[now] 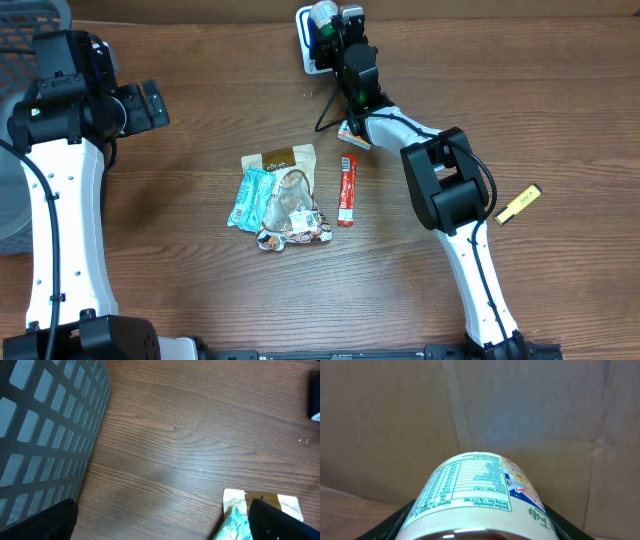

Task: Scan the item barcode
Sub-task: 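Hold the jar's label in front of the white scanner, then carry the jar back to the right side of the table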

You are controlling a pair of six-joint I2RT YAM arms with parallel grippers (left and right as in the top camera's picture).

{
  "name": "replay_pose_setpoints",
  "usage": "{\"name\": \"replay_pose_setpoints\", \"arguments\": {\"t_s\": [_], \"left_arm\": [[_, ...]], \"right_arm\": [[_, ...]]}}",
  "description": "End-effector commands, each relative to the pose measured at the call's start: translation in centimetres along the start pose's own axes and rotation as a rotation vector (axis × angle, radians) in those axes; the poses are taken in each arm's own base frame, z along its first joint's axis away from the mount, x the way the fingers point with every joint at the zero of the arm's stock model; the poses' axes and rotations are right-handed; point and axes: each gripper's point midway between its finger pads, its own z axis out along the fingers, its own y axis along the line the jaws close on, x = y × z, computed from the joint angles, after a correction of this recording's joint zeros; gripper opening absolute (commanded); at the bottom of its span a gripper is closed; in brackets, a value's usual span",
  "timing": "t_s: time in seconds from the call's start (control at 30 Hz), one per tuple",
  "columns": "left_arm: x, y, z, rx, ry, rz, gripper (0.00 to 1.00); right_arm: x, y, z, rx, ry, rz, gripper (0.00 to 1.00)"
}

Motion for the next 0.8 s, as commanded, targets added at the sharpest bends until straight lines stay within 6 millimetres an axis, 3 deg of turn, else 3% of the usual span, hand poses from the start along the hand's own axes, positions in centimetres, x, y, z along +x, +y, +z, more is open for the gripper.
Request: {"name": "replay_pose_setpoints", "arguments": {"t_s": [0.0,0.23,0.4,0.57,0.63,0.77], "left_arm": [[-0.3,-0.2,0.0,0.009,-0.003,-0.012,1.0],[-0.3,-0.2,0.0,0.009,-0.003,-0.012,1.0],[-0.3,-0.2,0.0,0.009,-0.003,-0.012,1.0],[-0.3,-0.2,0.0,0.009,-0.003,-0.012,1.0],[-0.3,-0.2,0.0,0.009,-0.003,-0.012,0.99],[-0.3,-0.2,0.0,0.009,-0.003,-0.012,1.0]], "right_arm": [[-5.3,0.3,0.7,-0.004,-0.115,0.013,0.04],[-9.8,2.1,0.8,-0.059,-0.128,0.012,0.03],[-16.7,3.1,-0.8,-0.063,-0.16,0.014,0.03],[-22.9,3.1,-3.9,-0.04,-0.092,0.009,0.03],[-24.5,3.2,-5.6,-0.031,-0.029,0.005,0.04],[-25.8,3.0,-9.8,0.001,0.133,0.003,0.04]]}}
